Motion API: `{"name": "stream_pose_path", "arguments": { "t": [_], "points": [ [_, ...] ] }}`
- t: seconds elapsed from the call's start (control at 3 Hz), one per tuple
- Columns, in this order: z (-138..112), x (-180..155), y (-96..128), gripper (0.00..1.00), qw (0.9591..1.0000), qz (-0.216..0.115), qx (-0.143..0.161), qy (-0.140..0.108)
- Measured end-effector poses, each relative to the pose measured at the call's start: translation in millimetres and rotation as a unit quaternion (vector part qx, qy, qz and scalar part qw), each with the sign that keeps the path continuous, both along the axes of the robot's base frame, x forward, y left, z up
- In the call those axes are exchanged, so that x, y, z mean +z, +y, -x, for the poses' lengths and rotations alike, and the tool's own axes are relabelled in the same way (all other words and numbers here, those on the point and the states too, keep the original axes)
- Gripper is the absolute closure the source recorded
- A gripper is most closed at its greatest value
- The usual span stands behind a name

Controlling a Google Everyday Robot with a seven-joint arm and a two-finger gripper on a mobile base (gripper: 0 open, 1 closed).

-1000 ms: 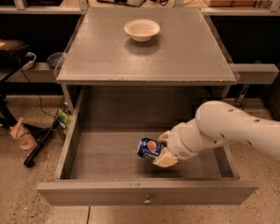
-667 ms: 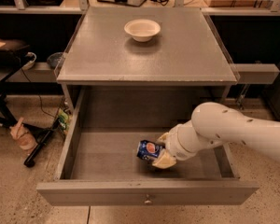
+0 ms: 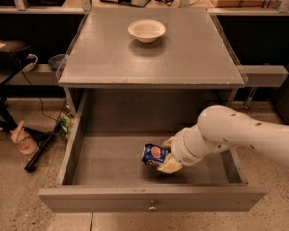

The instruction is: Place pepsi can into top drawer

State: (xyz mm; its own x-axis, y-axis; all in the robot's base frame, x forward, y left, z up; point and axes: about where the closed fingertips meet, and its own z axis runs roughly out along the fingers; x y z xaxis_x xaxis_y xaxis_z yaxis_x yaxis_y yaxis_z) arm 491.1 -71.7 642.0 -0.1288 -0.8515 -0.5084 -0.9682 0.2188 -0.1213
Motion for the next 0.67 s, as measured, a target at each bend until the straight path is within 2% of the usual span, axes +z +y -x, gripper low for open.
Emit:
{"name": "stream_pose_path", "arguments": {
  "t": [0.67],
  "points": [
    [0.0, 0.1, 0.0, 0.11, 1.0000, 0.000, 0.000, 0.000]
  ]
}}
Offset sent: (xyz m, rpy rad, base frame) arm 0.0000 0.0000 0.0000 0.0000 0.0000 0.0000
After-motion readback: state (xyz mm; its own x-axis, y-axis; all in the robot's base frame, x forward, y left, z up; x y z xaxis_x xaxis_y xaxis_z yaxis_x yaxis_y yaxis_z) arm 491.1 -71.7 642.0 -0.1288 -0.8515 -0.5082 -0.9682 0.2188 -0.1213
